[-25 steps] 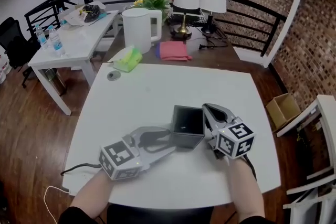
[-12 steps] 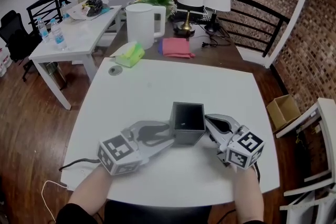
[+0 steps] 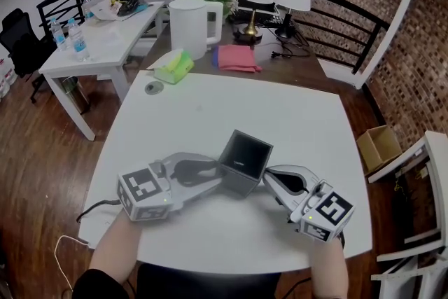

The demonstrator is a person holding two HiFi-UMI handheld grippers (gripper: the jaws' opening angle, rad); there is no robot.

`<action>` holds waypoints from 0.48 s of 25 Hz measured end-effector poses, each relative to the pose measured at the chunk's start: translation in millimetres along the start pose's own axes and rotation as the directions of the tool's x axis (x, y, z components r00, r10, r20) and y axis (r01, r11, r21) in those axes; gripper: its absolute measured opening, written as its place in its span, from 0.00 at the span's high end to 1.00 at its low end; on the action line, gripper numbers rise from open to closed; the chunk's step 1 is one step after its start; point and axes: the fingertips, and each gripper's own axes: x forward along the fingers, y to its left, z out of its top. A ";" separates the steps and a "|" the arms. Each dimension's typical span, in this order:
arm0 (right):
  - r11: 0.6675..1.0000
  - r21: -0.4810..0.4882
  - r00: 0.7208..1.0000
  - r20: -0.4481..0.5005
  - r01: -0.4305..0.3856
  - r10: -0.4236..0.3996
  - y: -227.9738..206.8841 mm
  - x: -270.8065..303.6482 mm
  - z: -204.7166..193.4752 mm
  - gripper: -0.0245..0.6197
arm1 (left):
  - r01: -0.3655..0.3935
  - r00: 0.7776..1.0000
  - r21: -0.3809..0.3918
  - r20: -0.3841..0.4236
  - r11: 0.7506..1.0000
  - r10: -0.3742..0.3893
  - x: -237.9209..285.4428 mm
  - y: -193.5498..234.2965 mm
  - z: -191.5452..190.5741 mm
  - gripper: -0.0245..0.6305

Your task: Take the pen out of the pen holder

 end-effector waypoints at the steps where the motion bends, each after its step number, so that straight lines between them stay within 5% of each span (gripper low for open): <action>1: 0.999 -0.009 0.999 -0.002 -0.036 0.036 8.2 0.9 0.4 0.94 | -0.002 1.000 0.000 0.001 1.000 0.002 -2.9 3.0 -0.2 0.79; 6: 0.973 -0.130 0.981 -0.041 -0.191 0.187 51.7 12.4 0.3 0.92 | -0.047 0.999 -0.030 -0.003 0.998 0.046 -9.8 20.1 -3.9 0.83; 10: 0.992 -0.084 0.996 -0.021 -0.092 0.091 22.6 1.0 8.9 0.88 | -0.057 0.998 0.018 -0.018 0.998 0.058 -12.9 17.7 1.2 0.84; 12: 0.998 -0.030 0.998 -0.031 -0.062 0.061 -1.0 -9.1 7.1 0.72 | -0.026 0.999 -0.002 -0.032 1.000 0.026 -19.4 14.3 0.7 0.84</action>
